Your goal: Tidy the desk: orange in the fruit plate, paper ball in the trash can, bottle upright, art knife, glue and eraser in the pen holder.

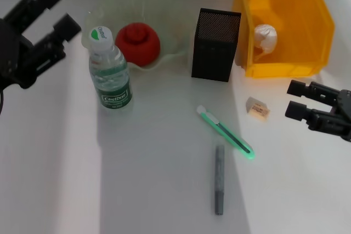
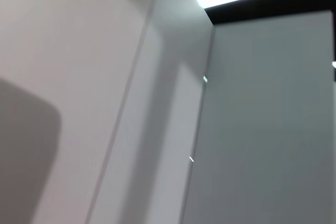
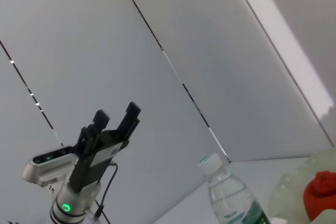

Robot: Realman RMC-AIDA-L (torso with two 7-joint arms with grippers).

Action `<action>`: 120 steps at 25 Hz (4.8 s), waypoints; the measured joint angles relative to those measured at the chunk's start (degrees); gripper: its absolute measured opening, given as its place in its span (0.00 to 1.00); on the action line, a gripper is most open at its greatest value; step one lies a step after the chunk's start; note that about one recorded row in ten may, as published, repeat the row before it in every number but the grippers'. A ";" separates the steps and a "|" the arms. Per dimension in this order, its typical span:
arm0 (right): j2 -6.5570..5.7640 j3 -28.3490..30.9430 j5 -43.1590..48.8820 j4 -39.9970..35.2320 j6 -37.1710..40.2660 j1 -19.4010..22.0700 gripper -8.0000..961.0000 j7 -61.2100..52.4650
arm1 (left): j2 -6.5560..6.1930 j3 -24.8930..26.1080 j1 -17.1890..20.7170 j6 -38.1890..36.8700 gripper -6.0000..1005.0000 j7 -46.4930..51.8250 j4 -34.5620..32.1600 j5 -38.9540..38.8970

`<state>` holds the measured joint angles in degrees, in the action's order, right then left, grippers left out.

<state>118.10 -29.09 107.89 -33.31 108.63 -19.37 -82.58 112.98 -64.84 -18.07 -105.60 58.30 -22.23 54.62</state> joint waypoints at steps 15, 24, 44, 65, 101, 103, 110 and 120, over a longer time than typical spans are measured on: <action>-0.17 -1.96 -0.11 -47.17 8.70 -3.17 0.86 -34.51 | -2.26 7.85 -0.33 0.25 0.76 19.13 -12.36 39.36; -0.18 -16.80 16.78 -73.72 8.14 -9.96 0.86 -58.87 | -1.03 8.64 -0.36 0.50 0.75 18.34 -14.09 42.43; 1.28 -44.28 40.41 -43.19 -11.33 -23.93 0.86 -66.91 | 0.42 9.50 -0.74 6.55 0.75 18.17 -15.74 49.37; 1.79 -64.08 36.53 -24.55 -28.35 -31.56 0.81 -73.87 | 1.14 9.64 -0.72 8.05 0.75 17.44 -15.41 49.45; 1.79 -72.50 32.03 -15.16 -37.65 -36.67 0.38 -75.30 | 1.74 9.64 -0.25 10.17 0.75 16.06 -14.95 49.44; 1.78 -72.52 32.03 -14.86 -37.68 -36.91 0.38 -75.33 | 1.74 9.64 -0.23 10.19 0.75 16.06 -14.95 49.44; 1.79 -72.62 32.03 -14.21 -38.08 -37.51 0.37 -75.35 | 1.96 9.62 -0.26 10.64 0.75 16.04 -14.95 49.44; 1.78 -72.73 31.62 -11.98 -40.09 -37.76 0.33 -75.08 | 2.19 9.55 -0.61 11.31 0.75 15.45 -14.31 49.44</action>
<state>119.88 -101.82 139.51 -45.29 68.54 -57.13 -157.66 115.16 -55.28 -18.68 -94.29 73.75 -36.54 104.06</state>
